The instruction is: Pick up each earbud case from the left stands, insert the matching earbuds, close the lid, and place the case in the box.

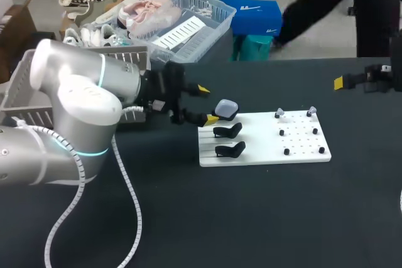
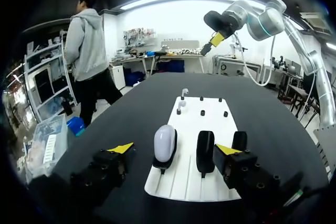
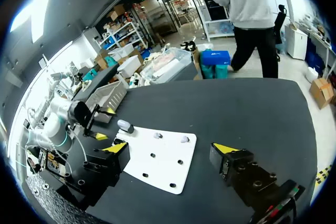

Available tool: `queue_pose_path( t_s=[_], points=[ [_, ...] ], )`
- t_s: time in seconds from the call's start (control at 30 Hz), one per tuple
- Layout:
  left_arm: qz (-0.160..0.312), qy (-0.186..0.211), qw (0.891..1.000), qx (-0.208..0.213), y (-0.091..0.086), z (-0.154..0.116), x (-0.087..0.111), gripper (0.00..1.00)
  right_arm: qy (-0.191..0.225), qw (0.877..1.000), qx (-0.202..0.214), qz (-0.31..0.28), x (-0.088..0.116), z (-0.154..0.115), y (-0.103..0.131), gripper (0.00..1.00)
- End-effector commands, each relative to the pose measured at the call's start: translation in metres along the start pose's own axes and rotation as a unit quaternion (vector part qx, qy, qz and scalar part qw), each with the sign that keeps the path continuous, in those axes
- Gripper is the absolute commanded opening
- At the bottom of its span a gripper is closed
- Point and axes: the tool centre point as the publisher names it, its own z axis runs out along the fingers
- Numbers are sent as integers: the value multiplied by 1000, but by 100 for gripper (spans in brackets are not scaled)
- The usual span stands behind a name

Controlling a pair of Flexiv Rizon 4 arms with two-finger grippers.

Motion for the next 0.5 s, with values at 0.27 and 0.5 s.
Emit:
queue_pose_path(
  t_s=[0.27, 0.5],
  points=[
    [-15, -11, 1000, 26, 4, 10, 2, 100, 0, 1000, -1, 0, 0, 0, 0, 100],
    [-10, -11, 999, 30, 6, 16, 2, 94, 0, 1000, -1, 0, 0, 0, 0, 100]
  ],
)
